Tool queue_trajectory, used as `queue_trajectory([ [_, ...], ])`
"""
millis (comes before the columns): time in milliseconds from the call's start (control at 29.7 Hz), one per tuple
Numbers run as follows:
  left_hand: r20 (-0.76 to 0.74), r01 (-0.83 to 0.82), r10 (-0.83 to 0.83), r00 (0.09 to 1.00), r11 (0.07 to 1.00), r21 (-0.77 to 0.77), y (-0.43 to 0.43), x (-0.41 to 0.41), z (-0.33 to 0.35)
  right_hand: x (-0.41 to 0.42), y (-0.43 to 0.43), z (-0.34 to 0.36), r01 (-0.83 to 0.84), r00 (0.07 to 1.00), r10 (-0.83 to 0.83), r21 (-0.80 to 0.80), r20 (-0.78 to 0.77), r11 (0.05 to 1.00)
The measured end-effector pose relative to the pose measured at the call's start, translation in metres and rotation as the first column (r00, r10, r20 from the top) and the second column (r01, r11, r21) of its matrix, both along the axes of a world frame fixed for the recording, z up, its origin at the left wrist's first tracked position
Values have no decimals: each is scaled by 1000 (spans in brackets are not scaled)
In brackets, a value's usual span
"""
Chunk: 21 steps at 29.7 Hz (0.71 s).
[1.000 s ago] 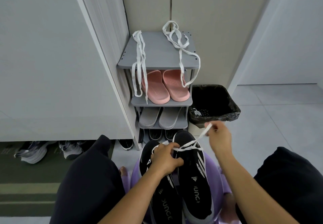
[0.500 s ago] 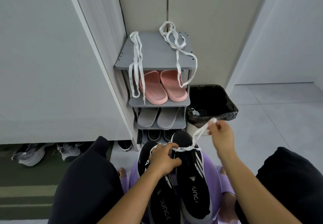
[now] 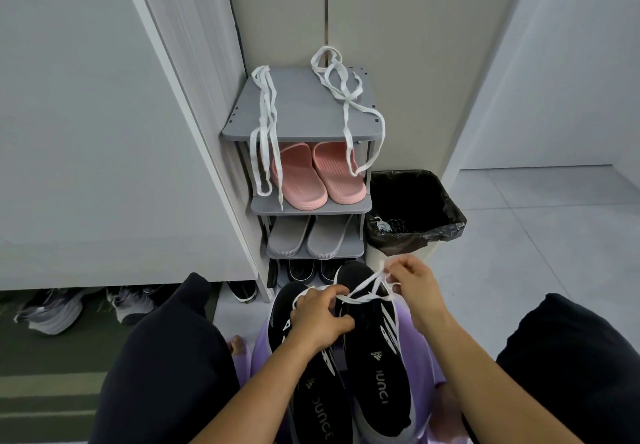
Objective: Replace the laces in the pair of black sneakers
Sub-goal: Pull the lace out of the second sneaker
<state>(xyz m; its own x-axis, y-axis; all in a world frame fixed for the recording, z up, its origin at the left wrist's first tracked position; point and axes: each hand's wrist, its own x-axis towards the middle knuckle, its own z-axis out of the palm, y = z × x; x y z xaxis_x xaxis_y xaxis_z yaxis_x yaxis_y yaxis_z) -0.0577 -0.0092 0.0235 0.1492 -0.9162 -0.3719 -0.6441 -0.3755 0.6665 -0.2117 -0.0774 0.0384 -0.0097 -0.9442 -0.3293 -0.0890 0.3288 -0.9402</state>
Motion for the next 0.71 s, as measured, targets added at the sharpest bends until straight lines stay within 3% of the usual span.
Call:
queue_trajectory([
  [67, 4, 8, -8, 1000, 1000, 1, 0, 0, 1, -3, -6, 1, -14, 1000, 14, 18, -2, 1000],
  [202, 17, 5, -5, 1000, 1000, -5, 0, -1, 2, 0, -1, -21, -205, 877, 228, 101, -424, 974],
  [303, 24, 2, -2, 1000, 1000, -9, -1, -1, 2, 1, 3, -25, -179, 830, 210, 109, -517, 978],
  [405, 41, 5, -5, 999, 1000, -5, -1, -3, 3, 0, 3, -20, -256, 751, 304, 166, -586, 952],
  [472, 74, 30, -30, 997, 1000, 2, 0, -4, 2, 2, 5, -18, -280, 775, 324, 165, -542, 946],
  [573, 116, 85, -85, 990, 996, 2, -3, -6, 3, 7, 9, -16, -243, 914, 253, 72, -317, 967],
  [708, 39, 120, -122, 992, 992, 42, -9, -7, 4, 10, 9, -12, -292, 929, 287, 12, -234, 956],
])
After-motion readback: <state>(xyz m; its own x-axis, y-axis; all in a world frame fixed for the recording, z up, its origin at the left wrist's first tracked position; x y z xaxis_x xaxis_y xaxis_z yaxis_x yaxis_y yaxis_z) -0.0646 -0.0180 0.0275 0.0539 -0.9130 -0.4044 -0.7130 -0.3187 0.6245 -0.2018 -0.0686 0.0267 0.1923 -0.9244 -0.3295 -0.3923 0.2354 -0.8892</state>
